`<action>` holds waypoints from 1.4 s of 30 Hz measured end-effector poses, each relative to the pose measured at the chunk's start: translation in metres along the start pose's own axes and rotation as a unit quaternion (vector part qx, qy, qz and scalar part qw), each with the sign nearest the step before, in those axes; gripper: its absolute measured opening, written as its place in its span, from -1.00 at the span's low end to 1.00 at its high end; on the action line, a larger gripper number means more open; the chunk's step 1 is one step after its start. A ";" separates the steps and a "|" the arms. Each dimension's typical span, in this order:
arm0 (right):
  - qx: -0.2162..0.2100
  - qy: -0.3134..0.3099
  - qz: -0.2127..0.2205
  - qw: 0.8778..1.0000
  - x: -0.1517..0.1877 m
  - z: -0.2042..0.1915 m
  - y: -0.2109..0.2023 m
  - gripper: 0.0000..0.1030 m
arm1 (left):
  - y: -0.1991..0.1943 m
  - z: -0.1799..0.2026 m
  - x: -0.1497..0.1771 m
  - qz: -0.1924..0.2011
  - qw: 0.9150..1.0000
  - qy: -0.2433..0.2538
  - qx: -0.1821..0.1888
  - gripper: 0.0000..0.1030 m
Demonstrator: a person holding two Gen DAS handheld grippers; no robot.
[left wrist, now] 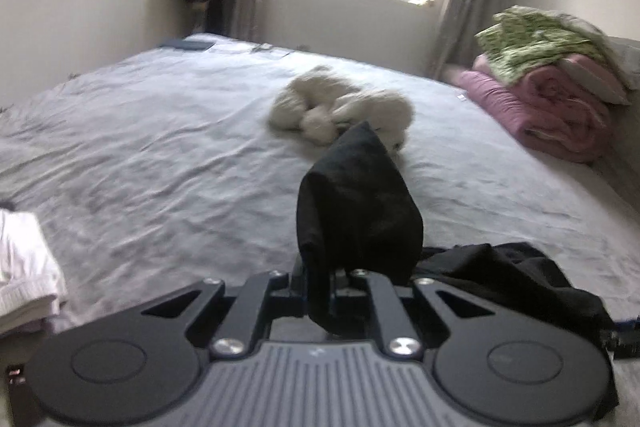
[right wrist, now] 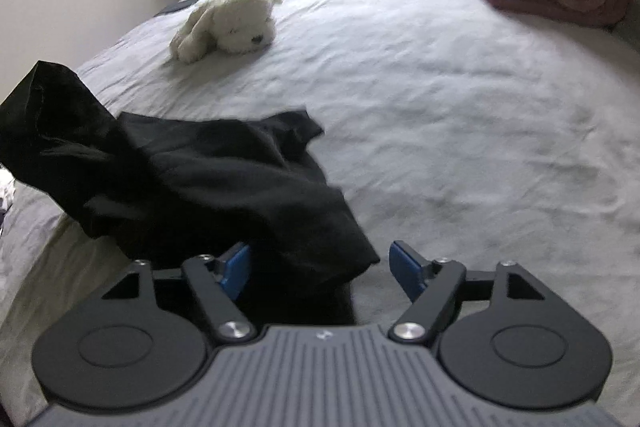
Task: Fold clothes
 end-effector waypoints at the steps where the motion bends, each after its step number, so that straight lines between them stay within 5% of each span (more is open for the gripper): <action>1: -0.007 -0.011 -0.004 1.000 0.002 -0.006 0.003 -0.09 | 0.003 0.000 0.002 -0.008 1.000 -0.002 0.000 -0.83; 2: -0.011 -0.031 -0.008 0.999 0.004 -0.016 0.005 -0.38 | 0.006 -0.001 0.003 -0.015 1.000 -0.001 -0.002 -0.83; 4: -0.022 -0.068 -0.006 0.997 0.008 -0.033 0.000 -0.67 | 0.010 -0.002 0.006 -0.027 1.000 0.004 -0.008 -0.82; 7: -0.050 -0.119 -0.003 0.992 0.015 -0.058 -0.012 -0.72 | 0.014 -0.008 0.009 -0.045 0.999 -0.008 -0.010 -0.71; 11: -0.127 -0.188 -0.020 0.974 0.037 -0.096 -0.033 -0.74 | 0.013 -0.023 0.015 -0.058 0.998 -0.028 -0.022 -0.17; 19: -0.242 -0.360 -0.092 0.896 0.107 -0.155 -0.061 -0.70 | 0.017 -0.021 0.015 -0.064 0.997 -0.024 -0.024 0.19; 21: -0.253 -0.368 -0.093 0.890 0.109 -0.153 -0.068 -0.64 | 0.021 -0.016 0.015 -0.068 0.997 -0.013 -0.022 0.27; 25: -0.269 -0.312 -0.061 0.909 0.082 -0.132 -0.082 -0.59 | 0.029 -0.010 0.012 -0.071 0.997 0.001 -0.025 0.48; 29: -0.237 -0.183 -0.010 0.954 0.034 -0.088 -0.079 0.13 | 0.039 -0.011 0.007 -0.074 0.997 -0.013 -0.028 0.54; 31: -0.215 -0.090 -0.010 0.972 0.018 -0.061 -0.062 0.13 | 0.045 -0.010 0.008 -0.080 0.996 -0.015 -0.027 0.55; 34: -0.186 -0.010 -0.015 0.982 0.011 -0.035 -0.041 0.13 | 0.052 -0.004 0.009 -0.086 0.996 -0.001 -0.031 0.59; 38: -0.211 0.007 -0.009 0.977 0.010 -0.050 -0.033 -0.07 | 0.058 -0.002 0.012 -0.092 0.995 0.015 -0.042 0.62; 39: -0.207 0.001 -0.009 0.978 0.010 -0.053 -0.031 -0.19 | 0.059 -0.003 0.013 -0.094 0.994 0.016 -0.044 0.62; 41: -0.185 -0.019 -0.007 0.983 0.009 -0.060 -0.028 -0.78 | 0.061 -0.005 0.015 -0.098 0.994 0.018 -0.049 0.62; 42: -0.178 -0.023 -0.002 0.984 0.007 -0.060 -0.029 -0.80 | 0.062 -0.006 0.016 -0.099 0.993 0.021 -0.051 0.62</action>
Point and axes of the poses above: each gripper's, at about its wrist camera, not at the fingertips, and y roughly the way its jaws point, z to its right, x to its underside, the point moved 10 cm from there along y, roughly the way its jaws point, and after that the axes turned 7 degrees about -z, right-handed, at the moved point
